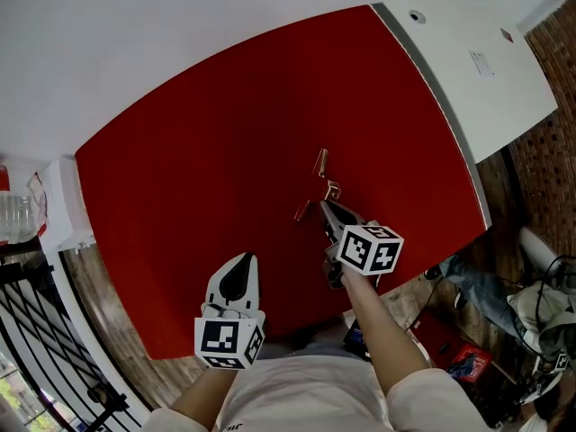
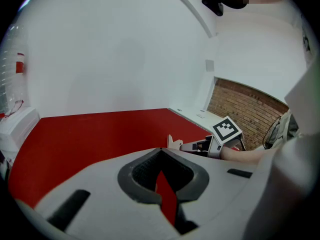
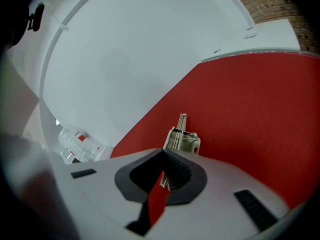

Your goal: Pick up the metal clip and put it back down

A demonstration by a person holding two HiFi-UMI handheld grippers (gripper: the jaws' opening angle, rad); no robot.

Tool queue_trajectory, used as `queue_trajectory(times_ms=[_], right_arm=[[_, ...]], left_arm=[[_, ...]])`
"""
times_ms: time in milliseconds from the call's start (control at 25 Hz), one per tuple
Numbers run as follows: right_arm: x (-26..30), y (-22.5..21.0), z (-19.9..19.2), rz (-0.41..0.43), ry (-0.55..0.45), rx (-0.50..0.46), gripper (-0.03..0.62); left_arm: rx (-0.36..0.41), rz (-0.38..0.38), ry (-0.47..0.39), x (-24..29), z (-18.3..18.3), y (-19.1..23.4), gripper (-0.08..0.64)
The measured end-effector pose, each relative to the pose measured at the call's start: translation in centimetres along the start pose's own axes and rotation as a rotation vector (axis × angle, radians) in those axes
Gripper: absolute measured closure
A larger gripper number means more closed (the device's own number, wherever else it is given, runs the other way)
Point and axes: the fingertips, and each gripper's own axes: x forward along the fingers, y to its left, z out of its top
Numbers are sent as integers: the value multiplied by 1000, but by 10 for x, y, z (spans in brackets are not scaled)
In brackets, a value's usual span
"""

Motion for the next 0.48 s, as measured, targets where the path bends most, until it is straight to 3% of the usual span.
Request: queue_trajectory(times_ms=[480], right_arm=[[6, -23, 5, -43, -4, 29, 583]], left_arm=[[-5, 1, 16, 8, -3, 2, 555]])
